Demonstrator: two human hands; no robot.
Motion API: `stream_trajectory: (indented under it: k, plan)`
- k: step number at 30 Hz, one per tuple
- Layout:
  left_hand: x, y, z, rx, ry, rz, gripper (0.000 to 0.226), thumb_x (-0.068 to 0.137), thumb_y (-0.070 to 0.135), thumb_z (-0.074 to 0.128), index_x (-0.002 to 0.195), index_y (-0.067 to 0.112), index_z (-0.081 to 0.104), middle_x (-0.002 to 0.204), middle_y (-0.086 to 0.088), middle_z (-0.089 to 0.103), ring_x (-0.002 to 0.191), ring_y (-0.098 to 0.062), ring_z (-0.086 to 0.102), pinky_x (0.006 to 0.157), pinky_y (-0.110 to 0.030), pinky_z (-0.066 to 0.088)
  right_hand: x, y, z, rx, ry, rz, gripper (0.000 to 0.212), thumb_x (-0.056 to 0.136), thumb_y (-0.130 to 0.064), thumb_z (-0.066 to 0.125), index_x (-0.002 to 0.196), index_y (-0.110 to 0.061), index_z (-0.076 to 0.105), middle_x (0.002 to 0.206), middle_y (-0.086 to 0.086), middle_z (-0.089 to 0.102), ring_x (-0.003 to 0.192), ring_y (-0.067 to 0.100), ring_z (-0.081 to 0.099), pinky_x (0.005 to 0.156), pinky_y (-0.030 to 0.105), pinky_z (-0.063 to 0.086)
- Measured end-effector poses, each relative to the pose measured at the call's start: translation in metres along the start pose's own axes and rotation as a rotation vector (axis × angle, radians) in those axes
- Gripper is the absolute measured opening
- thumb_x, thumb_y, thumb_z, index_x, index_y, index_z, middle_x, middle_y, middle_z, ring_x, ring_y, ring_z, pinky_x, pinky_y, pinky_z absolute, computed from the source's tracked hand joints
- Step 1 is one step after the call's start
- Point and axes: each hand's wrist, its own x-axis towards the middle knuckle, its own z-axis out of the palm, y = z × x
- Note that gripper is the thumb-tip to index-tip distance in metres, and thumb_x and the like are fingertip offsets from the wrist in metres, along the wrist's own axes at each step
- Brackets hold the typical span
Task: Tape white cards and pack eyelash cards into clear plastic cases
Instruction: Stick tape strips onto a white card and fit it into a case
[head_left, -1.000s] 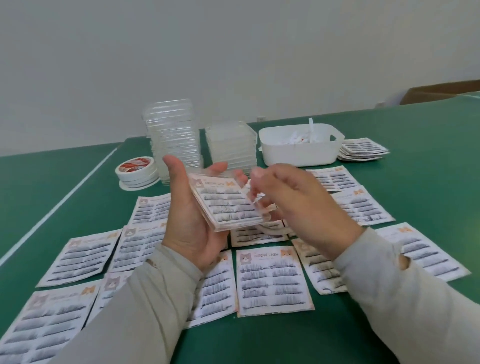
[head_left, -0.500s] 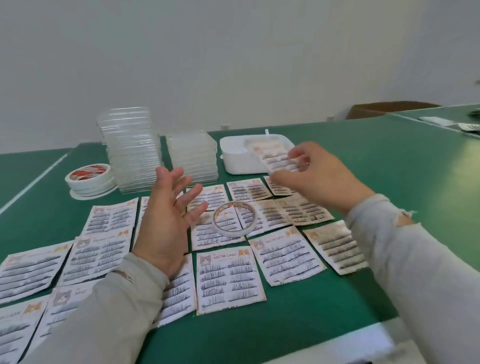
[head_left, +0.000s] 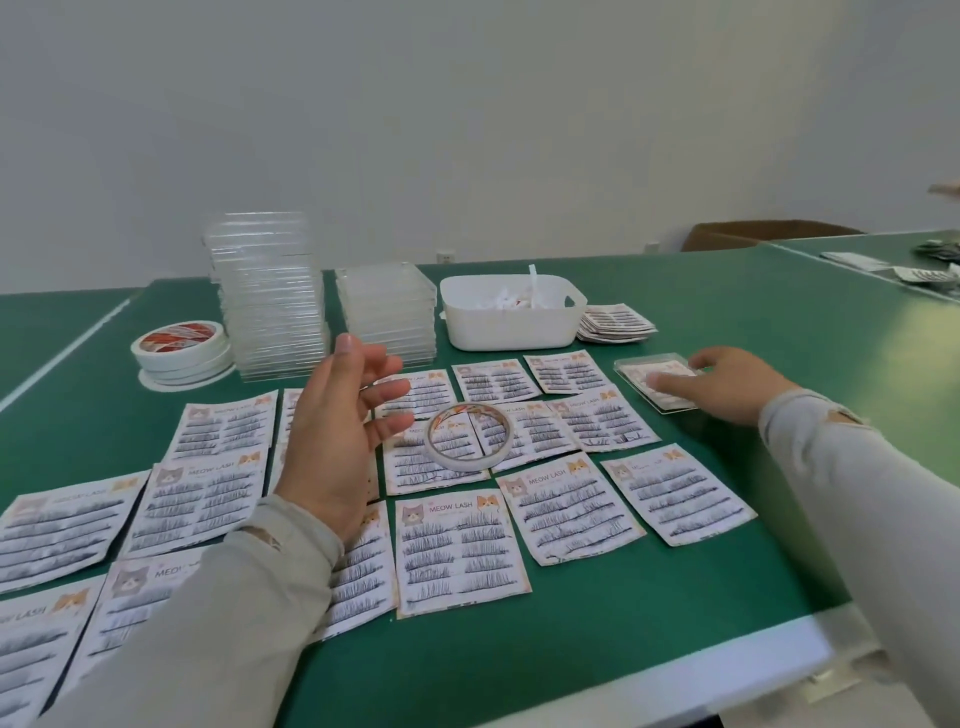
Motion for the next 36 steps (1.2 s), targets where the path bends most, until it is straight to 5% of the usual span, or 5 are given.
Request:
stream_trajectory:
  k: [4,9,17,23,36]
  plan:
    - [0.005,-0.001,-0.001,0.010,0.060,0.046,0.048,0.088,0.066,0.044,0.100,0.026,0.069,0.104,0.002,0.076,0.094,-0.014,0.072,0.070,-0.029,0.058,-0.035,-0.033,0.008,0.185,0.321,-0.186,0.049,0.092,-0.058,0.061,0.125,-0.022,0.062,0.130,0.000,0.065,0.115,0.023,0.060,0.099,0.042,0.046]
    - [0.003,0.005,-0.007,0.093,0.187,0.221,0.033,0.098,0.048,0.046,0.094,0.021,0.064,0.087,0.004,0.073,0.070,-0.012,0.064,0.055,-0.024,0.051,-0.089,-0.140,0.064,0.346,0.128,-0.609,0.022,0.090,-0.052,0.062,0.084,-0.031,0.063,0.083,-0.016,0.066,0.080,0.003,0.061,0.072,0.029,0.050]
    - [-0.009,0.003,-0.004,0.335,0.184,0.423,0.017,0.097,0.021,0.063,0.081,0.027,0.062,0.075,-0.001,0.065,0.066,-0.019,0.058,0.061,-0.039,0.055,-0.092,-0.146,0.124,0.301,0.208,-0.863,0.021,0.090,-0.047,0.056,0.075,-0.033,0.060,0.073,-0.013,0.062,0.073,0.011,0.056,0.064,0.029,0.041]
    - [-0.004,0.032,-0.019,0.893,0.025,0.295,0.012,0.094,0.031,0.068,0.088,0.035,0.057,0.090,0.020,0.061,0.075,0.000,0.059,0.068,-0.017,0.045,-0.077,-0.140,0.128,0.267,0.119,-0.793,0.021,0.090,-0.048,0.062,0.076,-0.032,0.065,0.073,-0.015,0.064,0.072,0.007,0.059,0.063,0.028,0.040]
    - [-0.013,0.085,-0.161,1.746,0.221,-0.435,0.048,0.076,0.058,0.075,0.090,0.014,0.064,0.086,-0.003,0.069,0.078,-0.022,0.066,0.074,-0.034,0.059,-0.085,-0.140,0.119,0.294,0.089,-0.775,0.017,0.094,-0.043,0.061,0.084,-0.032,0.069,0.081,-0.015,0.067,0.075,0.005,0.058,0.066,0.027,0.040]
